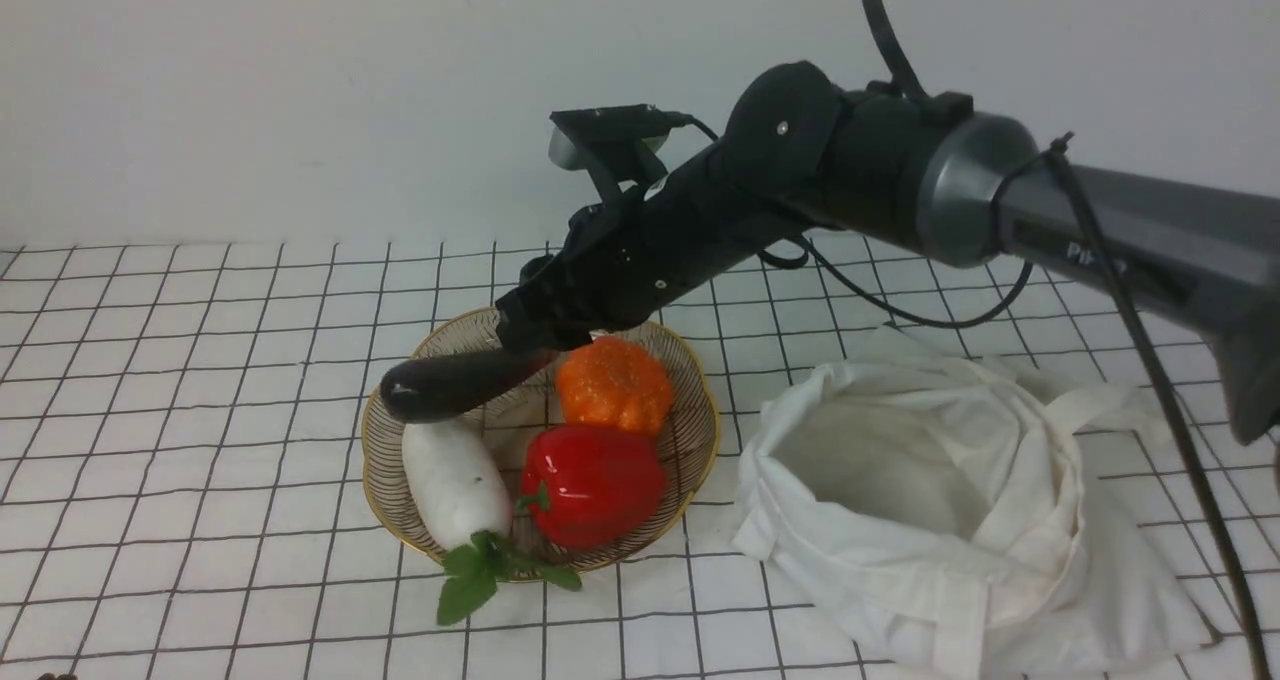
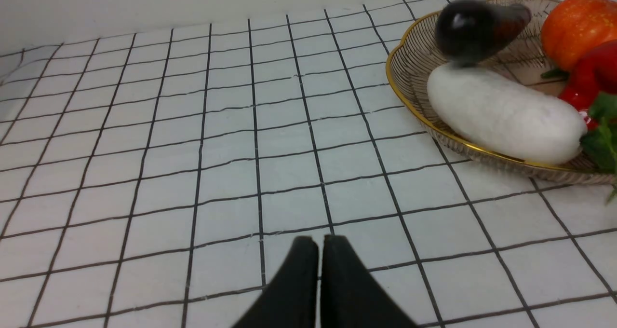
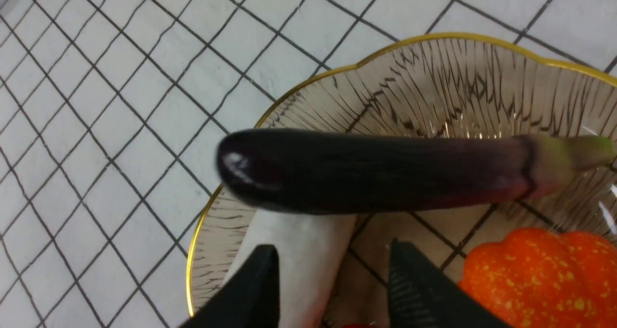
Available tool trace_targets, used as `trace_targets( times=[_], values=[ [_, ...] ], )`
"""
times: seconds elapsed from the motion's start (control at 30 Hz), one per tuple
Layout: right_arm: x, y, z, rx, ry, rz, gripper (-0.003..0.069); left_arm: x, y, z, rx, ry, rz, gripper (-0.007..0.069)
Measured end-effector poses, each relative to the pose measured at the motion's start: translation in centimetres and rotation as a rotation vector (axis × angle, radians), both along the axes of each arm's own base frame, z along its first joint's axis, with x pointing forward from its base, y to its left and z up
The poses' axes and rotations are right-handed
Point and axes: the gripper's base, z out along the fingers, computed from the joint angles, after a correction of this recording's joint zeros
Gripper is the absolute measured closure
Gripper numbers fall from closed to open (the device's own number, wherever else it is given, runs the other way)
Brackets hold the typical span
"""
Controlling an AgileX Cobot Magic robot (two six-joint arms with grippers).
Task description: Take vegetables from bag on white checkered tablecloth place on plate.
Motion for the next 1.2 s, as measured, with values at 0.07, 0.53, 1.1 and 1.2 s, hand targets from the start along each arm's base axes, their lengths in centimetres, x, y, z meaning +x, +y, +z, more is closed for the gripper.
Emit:
trace_targets(
  times=[0.07,0.53,1.1,1.2],
  values=[
    [0.0,0.0,0.0,0.0,0.0,0.0,0.0314,0.0,0.0,0.0,0.0,0.0,0.0,0.0633],
    [-0.9,-7.0,8.4,-0.113,-0.095,-0.063,0.0525,0.0,0.0,0.0,0.0,0.0,0.0,0.0633],
    [-18.6,-24.4,27.8,-0.195,-0.498,-0.474,0.067,0.0,0.0,0.0,0.0,0.0,0.0,0.0633],
    [-22.8,-25.7,28.4,-0.16,-0.574,-0.523,0.067,0.0,0.0,0.0,0.0,0.0,0.0,0.0633]
  ],
)
